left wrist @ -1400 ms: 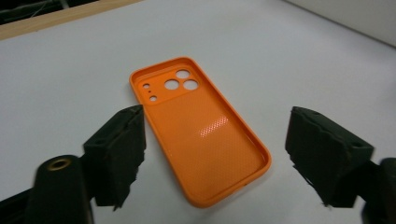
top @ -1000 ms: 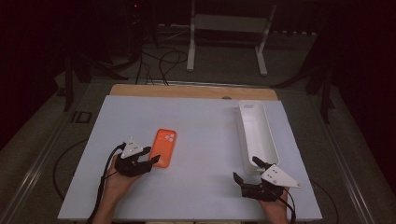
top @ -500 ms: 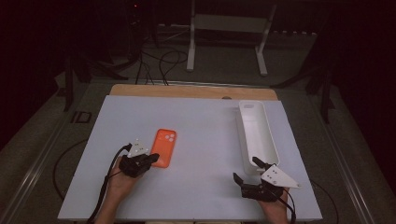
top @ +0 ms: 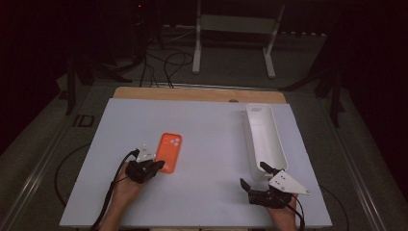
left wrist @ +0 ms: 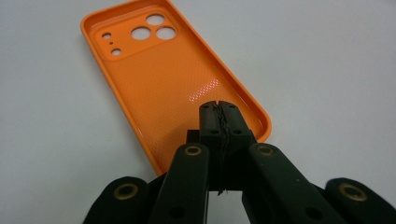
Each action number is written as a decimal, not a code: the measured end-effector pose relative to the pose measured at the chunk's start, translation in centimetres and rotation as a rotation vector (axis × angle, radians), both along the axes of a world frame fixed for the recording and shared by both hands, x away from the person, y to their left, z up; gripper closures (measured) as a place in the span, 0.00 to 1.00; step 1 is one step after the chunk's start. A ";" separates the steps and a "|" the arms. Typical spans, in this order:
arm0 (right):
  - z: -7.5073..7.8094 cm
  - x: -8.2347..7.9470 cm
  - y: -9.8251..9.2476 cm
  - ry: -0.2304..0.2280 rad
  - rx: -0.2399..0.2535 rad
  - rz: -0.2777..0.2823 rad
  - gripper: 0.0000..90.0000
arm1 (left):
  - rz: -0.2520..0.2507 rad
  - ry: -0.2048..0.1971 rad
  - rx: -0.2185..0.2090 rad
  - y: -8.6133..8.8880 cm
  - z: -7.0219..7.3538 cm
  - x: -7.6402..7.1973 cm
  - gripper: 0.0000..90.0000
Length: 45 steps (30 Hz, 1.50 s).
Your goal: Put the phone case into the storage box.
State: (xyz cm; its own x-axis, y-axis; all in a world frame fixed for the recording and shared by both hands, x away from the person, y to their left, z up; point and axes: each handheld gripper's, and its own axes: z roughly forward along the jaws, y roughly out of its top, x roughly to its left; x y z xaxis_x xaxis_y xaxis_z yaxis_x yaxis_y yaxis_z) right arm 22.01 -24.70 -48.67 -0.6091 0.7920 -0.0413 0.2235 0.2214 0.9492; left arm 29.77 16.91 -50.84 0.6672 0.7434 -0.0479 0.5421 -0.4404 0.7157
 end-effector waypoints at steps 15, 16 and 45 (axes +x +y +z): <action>0.0 0.0 0.0 -0.003 -0.005 0.000 0.11 | 0.001 0.030 0.035 -0.1 -0.7 0.1 1.00; 0.0 0.0 0.0 -0.003 -0.005 0.001 0.11 | 0.005 0.032 0.037 -0.1 -0.7 0.2 1.00; 0.0 -0.1 -0.3 -0.006 -0.008 -0.004 0.11 | 0.090 0.030 0.121 2.1 -0.4 -0.2 1.00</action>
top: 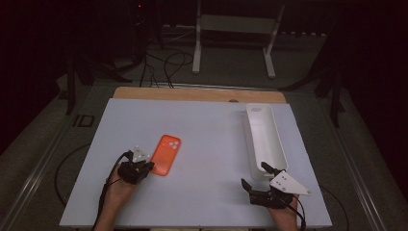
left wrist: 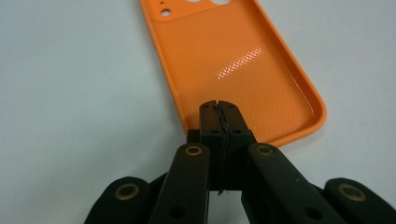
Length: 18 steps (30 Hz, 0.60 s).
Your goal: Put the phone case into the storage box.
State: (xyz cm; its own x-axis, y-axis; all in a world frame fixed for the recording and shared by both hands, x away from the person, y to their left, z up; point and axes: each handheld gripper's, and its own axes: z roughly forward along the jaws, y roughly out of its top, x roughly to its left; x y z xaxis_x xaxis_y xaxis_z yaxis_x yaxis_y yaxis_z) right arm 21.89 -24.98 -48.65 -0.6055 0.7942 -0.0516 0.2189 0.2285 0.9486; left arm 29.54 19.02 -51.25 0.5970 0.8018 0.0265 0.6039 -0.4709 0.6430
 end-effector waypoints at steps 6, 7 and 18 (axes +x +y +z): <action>0.0 -0.1 0.0 0.000 0.006 0.001 0.11 | 0.025 0.003 0.012 1.2 0.1 -0.1 1.00; 0.0 -0.1 0.0 0.000 0.006 0.001 0.11 | 0.033 0.003 0.009 1.4 0.1 -0.2 1.00; 0.1 -0.1 0.0 -0.003 0.010 0.002 0.11 | 0.094 0.015 -0.008 3.6 0.1 -0.2 1.00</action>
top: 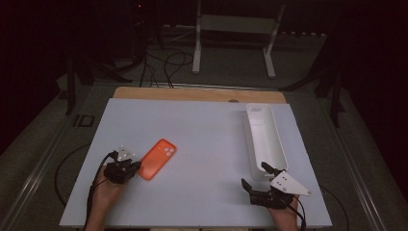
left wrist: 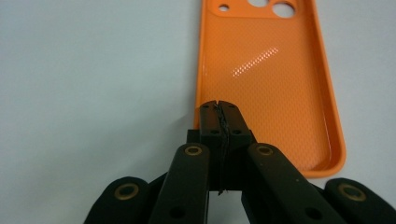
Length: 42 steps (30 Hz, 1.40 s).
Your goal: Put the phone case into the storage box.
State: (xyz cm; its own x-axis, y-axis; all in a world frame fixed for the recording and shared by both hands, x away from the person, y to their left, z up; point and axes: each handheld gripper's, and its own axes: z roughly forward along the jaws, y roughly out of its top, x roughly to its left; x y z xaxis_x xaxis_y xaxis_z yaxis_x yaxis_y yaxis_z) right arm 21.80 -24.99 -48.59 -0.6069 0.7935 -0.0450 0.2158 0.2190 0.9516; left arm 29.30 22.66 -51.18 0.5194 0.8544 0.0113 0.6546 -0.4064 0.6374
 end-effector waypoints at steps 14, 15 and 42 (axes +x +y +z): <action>0.0 0.0 0.0 -0.004 0.007 0.001 0.11 | -0.006 0.013 0.015 0.1 0.2 -0.8 1.00; 0.0 0.0 0.0 -0.004 0.008 0.000 0.11 | -0.007 0.014 0.013 0.1 0.2 -0.8 1.00; 0.1 0.0 0.0 -0.011 0.012 0.019 0.11 | -0.137 -0.262 -0.276 0.4 2.7 -2.9 0.57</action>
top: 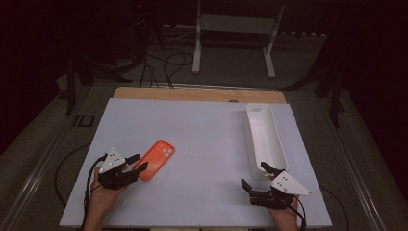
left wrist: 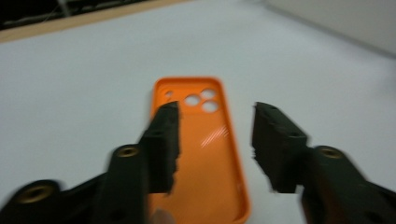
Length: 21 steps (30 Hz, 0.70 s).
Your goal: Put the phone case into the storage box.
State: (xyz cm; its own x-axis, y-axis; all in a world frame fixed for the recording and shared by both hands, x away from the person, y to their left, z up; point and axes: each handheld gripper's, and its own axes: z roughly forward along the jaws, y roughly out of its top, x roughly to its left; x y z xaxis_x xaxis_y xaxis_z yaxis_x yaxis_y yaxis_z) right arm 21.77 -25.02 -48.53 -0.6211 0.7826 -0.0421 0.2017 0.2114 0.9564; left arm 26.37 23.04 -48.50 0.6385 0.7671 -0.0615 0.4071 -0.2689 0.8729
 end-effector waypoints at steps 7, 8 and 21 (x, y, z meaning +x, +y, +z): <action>0.0 0.0 -0.1 0.002 0.003 0.001 0.11 | -0.009 -0.039 0.000 -0.3 0.2 -0.9 0.22; 0.0 0.0 -0.1 0.002 0.003 0.001 0.11 | -0.009 -0.038 0.002 -0.4 0.2 -1.0 0.22; 0.1 0.1 -0.5 -0.004 0.014 -0.009 0.11 | 0.013 -0.018 0.027 -0.7 0.0 -1.1 0.00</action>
State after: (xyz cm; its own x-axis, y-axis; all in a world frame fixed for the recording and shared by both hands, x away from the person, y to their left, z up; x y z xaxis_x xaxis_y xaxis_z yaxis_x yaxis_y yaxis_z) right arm 21.88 -25.50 -48.46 -0.6139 0.7887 -0.0332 0.1999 0.1960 0.9600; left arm 25.28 22.38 -48.49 0.6291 0.7768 -0.0289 0.3952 -0.2875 0.8725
